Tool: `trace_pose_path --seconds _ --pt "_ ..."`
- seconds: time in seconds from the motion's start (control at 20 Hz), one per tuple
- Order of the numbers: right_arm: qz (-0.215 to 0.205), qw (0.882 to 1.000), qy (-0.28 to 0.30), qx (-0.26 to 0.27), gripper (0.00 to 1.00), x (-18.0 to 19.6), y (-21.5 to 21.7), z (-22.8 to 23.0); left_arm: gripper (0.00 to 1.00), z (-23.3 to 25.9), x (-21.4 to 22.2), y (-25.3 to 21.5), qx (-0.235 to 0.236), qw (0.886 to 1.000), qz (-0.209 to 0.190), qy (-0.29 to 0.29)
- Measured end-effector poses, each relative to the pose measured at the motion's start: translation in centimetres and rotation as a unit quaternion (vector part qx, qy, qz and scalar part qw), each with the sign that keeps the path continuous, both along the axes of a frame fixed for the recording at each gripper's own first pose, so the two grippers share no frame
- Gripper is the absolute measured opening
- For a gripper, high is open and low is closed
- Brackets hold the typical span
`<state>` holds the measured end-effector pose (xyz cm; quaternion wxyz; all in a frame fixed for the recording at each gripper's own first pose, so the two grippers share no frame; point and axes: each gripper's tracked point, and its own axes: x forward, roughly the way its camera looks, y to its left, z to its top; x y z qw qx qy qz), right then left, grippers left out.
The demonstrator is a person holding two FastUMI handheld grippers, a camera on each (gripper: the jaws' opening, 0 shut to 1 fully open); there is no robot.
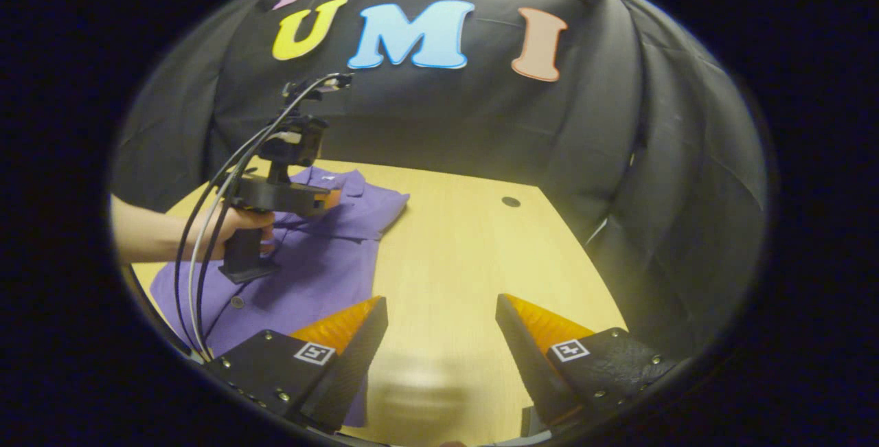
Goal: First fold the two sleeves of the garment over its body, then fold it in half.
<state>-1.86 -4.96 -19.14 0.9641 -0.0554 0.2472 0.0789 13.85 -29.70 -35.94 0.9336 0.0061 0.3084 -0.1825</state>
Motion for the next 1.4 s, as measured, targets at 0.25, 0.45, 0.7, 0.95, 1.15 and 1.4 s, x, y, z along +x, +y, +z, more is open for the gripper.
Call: trace_pose_path --seconds 0.25,0.45,0.7,0.95,1.15,1.4 --pt "0.024 1.000 -0.011 0.012 0.96 0.1 2.3 1.1 0.15 -1.0 -1.7 -0.8 -0.042 0.998 -0.005 0.052" --pt "0.024 1.000 -0.018 0.010 0.96 -0.1 3.8 2.0 0.54 0.5 -2.9 0.2 -0.075 0.995 -0.004 0.062" --pt "0.014 1.000 -0.015 0.024 0.96 -1.6 6.1 1.8 0.92 3.9 -5.5 4.6 -0.072 0.997 -0.001 0.039" --pt "-0.031 0.999 0.006 0.040 0.96 -3.8 7.5 -0.2 0.95 5.8 -10.8 13.0 -0.029 0.999 -0.013 0.013" --pt "-0.078 0.995 0.032 0.045 0.96 -5.8 7.6 -2.3 0.94 5.9 -15.9 19.4 -0.023 0.999 -0.015 0.027" --pt "-0.111 0.991 0.057 0.042 0.96 -7.7 7.2 -3.8 0.95 5.2 -21.3 26.8 -0.005 0.999 -0.003 0.044"
